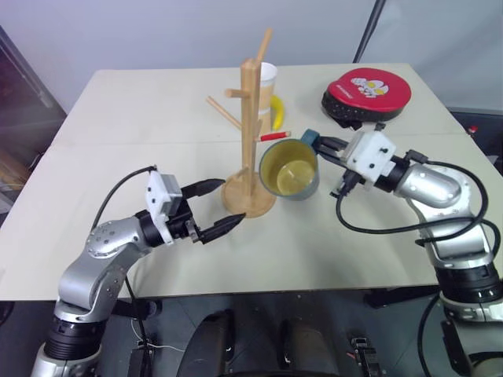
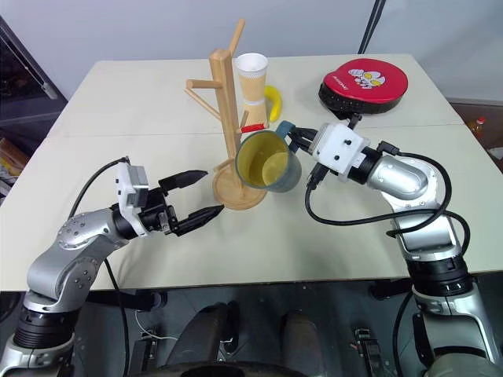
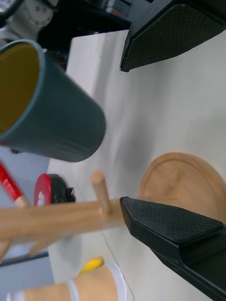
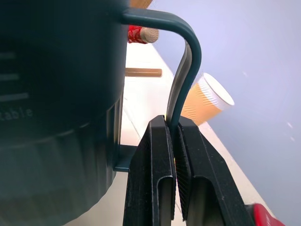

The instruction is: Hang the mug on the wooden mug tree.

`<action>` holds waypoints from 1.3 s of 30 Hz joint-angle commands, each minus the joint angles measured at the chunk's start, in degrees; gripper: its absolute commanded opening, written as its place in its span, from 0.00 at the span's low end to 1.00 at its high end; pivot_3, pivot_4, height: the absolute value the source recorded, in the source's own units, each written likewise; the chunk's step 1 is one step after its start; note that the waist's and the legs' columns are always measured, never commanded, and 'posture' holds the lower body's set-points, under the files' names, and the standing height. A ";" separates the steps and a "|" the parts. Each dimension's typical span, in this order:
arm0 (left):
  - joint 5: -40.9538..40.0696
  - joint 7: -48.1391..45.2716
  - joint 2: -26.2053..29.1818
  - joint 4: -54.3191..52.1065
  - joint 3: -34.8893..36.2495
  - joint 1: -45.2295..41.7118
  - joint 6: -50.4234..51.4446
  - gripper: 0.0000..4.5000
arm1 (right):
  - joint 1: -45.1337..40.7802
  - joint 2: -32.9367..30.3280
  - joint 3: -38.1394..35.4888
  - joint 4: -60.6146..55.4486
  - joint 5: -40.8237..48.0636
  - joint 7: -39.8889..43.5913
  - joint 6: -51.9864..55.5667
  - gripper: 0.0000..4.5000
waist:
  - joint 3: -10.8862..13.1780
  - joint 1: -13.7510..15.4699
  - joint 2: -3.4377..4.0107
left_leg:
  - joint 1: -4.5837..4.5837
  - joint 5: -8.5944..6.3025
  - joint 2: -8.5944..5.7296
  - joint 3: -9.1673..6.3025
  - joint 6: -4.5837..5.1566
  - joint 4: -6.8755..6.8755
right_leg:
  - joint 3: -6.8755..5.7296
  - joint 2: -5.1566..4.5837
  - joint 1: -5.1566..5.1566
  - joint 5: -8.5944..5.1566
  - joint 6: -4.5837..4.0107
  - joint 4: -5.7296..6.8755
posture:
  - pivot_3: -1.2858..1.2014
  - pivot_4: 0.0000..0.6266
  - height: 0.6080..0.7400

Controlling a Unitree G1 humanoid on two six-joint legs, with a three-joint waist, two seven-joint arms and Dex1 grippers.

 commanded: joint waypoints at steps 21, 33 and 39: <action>-7.72 2.96 2.56 -3.77 7.20 -0.59 1.81 1.00 | -13.27 4.55 6.04 9.05 -2.47 4.06 0.24 0.01 | 0.01 -0.51 0.00 | 0.00 0.00 0.00 0.00 -0.01 -0.02 | 0.01 0.01 -0.05 0.01 0.00 0.03 | 0.52 0.24 1.00; -8.86 4.33 2.75 -4.36 7.47 -0.71 1.50 1.00 | -14.92 5.85 7.13 12.39 -5.06 3.60 0.79 0.15 | 0.01 -0.48 0.00 | 0.00 0.01 -0.03 0.01 -0.01 -0.03 | 0.00 0.02 -0.04 0.01 0.00 0.02 | 0.52 0.24 1.00; -8.85 4.54 2.89 -4.07 7.42 -0.70 1.47 1.00 | -14.70 4.91 5.08 10.45 -4.68 2.60 0.66 0.67 | 0.01 -0.54 0.00 | 0.00 0.01 -0.03 0.01 -0.02 -0.03 | 0.00 0.02 -0.06 0.01 0.00 0.04 | 0.52 0.24 1.00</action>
